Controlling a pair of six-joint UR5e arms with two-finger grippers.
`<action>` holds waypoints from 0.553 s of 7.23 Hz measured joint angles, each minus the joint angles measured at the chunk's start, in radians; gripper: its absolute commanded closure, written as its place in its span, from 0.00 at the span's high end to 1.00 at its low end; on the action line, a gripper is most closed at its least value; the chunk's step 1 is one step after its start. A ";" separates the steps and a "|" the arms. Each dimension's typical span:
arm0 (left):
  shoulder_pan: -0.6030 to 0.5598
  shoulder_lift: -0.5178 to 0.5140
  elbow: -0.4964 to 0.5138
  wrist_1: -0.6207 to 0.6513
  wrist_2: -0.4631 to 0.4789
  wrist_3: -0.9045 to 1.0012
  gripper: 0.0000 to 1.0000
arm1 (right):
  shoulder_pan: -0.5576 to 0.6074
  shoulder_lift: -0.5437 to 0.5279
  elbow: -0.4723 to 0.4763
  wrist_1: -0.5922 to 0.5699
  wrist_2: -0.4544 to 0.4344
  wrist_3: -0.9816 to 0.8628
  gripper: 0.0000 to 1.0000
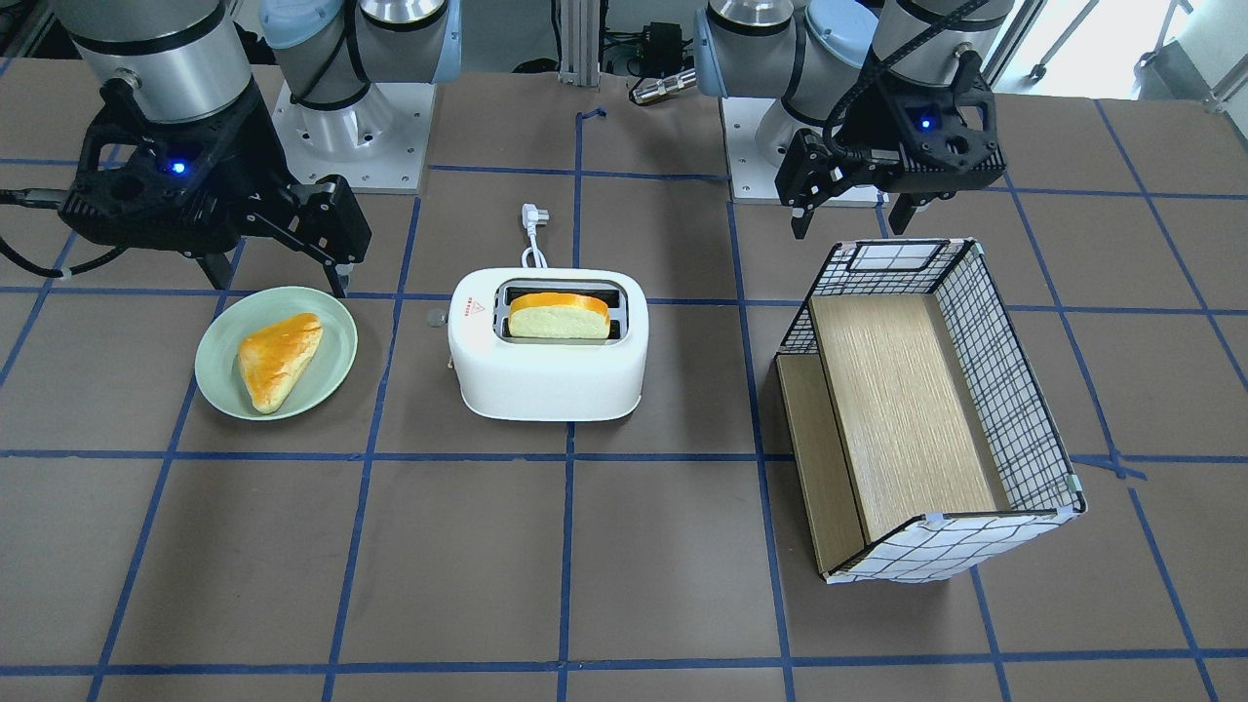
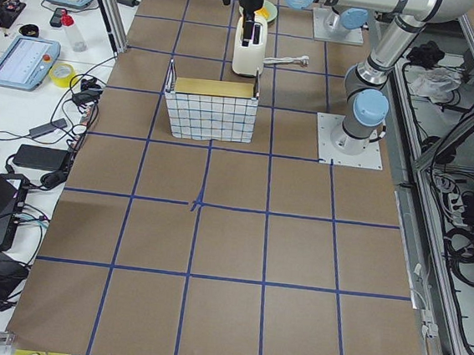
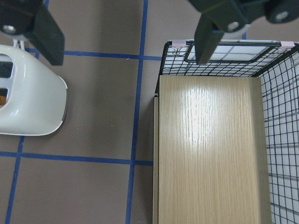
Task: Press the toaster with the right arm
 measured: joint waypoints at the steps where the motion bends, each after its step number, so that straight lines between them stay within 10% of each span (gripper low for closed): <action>1: 0.000 0.000 0.000 0.000 0.000 0.000 1.00 | 0.002 0.000 0.000 0.002 -0.003 -0.001 1.00; 4: 0.000 0.000 0.000 0.000 0.001 0.000 1.00 | 0.003 0.000 0.003 0.005 -0.007 -0.009 1.00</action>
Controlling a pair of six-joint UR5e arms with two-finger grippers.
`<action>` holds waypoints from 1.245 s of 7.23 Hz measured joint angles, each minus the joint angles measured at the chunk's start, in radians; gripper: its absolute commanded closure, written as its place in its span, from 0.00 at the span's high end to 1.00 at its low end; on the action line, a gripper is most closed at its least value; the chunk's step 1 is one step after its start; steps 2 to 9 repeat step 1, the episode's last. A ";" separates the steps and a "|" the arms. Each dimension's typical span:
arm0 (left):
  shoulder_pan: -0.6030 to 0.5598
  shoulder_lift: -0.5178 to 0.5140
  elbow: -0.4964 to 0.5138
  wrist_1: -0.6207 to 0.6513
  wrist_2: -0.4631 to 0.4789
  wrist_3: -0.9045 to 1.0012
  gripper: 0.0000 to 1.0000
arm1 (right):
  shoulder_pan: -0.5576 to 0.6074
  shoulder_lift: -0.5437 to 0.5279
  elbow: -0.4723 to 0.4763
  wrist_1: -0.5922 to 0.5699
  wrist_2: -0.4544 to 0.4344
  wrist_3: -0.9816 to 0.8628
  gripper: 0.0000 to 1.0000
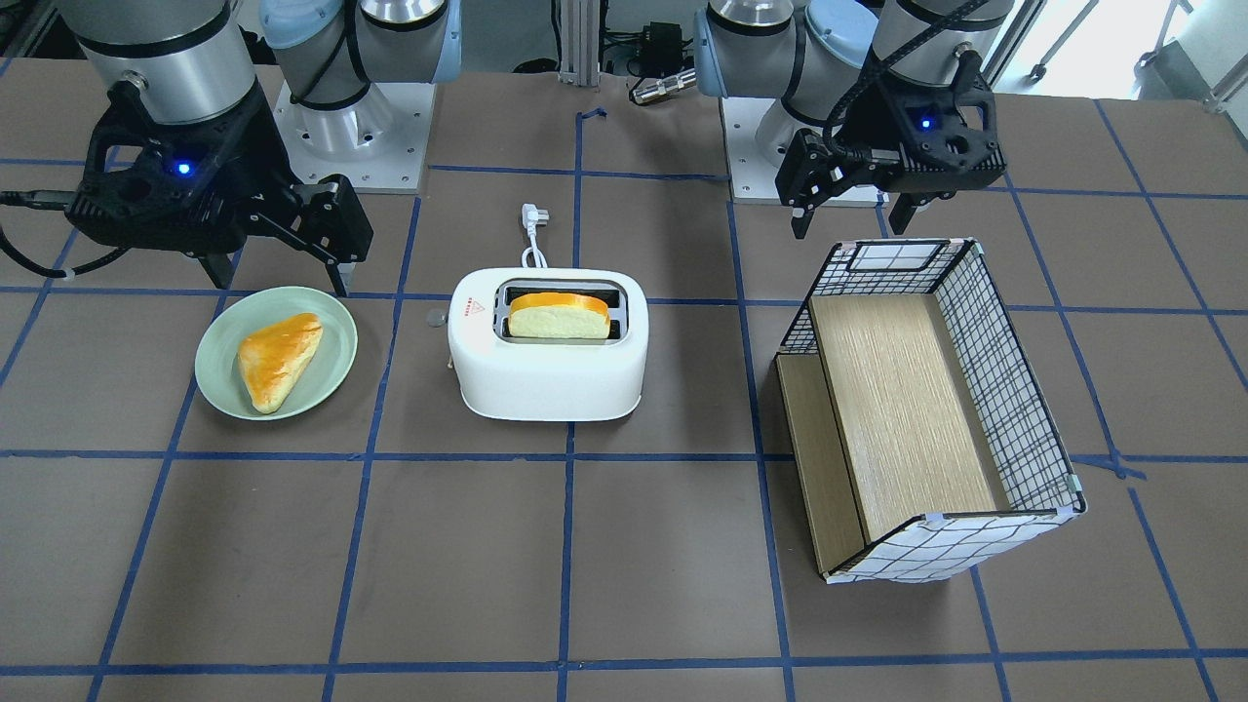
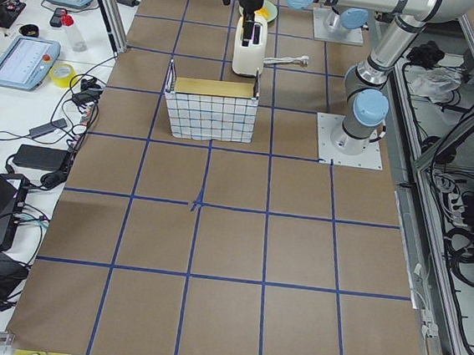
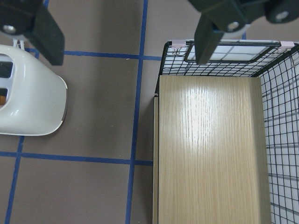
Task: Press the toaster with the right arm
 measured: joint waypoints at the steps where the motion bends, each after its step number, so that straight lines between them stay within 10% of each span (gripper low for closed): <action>1: 0.000 0.000 0.000 0.000 0.000 0.000 1.00 | 0.000 0.000 0.000 0.000 0.000 -0.001 1.00; 9: 0.000 0.000 0.000 0.000 0.000 0.000 1.00 | 0.000 0.000 0.000 0.000 0.000 -0.001 1.00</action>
